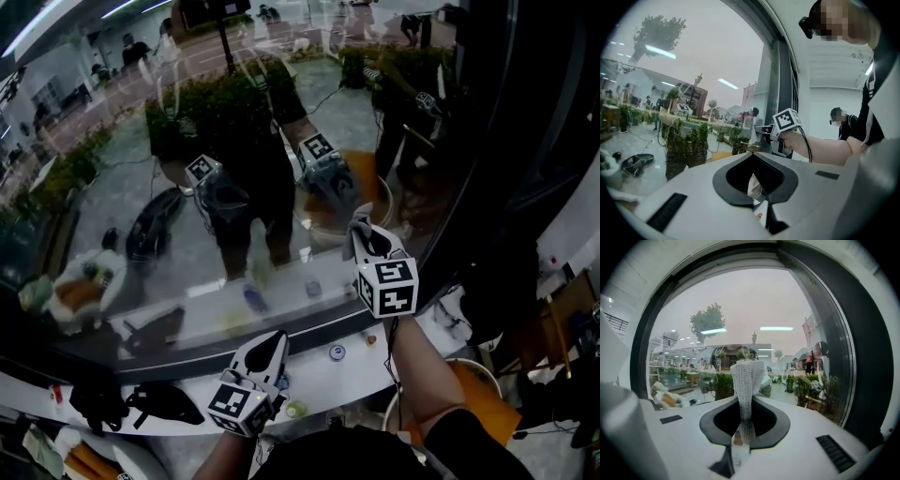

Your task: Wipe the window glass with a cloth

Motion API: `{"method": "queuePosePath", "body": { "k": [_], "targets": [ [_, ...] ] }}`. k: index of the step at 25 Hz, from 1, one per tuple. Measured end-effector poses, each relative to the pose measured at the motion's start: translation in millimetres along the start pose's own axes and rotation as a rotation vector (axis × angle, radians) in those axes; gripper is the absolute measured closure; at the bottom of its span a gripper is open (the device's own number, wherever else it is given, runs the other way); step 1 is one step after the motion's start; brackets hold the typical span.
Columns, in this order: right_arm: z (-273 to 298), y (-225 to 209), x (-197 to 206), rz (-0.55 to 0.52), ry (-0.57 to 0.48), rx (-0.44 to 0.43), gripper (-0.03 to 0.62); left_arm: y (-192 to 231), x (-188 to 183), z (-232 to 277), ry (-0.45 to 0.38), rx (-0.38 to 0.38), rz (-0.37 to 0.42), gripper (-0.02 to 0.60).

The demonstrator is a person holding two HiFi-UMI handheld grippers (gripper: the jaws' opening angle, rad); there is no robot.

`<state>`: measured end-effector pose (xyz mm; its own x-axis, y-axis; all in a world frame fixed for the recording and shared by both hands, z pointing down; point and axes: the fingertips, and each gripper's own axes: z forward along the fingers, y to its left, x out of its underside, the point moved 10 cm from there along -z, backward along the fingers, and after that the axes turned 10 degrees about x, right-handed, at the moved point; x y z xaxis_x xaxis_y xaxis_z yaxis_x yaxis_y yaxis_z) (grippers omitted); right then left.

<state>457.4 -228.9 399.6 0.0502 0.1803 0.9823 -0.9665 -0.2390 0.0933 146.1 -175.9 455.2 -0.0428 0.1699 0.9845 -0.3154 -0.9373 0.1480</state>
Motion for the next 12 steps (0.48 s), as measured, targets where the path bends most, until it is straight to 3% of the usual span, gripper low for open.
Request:
{"method": "queuePosePath", "body": {
  "k": [12],
  "targets": [
    [1.0, 0.3, 1.2, -0.002, -0.012, -0.005, 0.542, 0.1, 4.5, -1.2, 0.003, -0.019, -0.017, 0.576]
  ]
}}
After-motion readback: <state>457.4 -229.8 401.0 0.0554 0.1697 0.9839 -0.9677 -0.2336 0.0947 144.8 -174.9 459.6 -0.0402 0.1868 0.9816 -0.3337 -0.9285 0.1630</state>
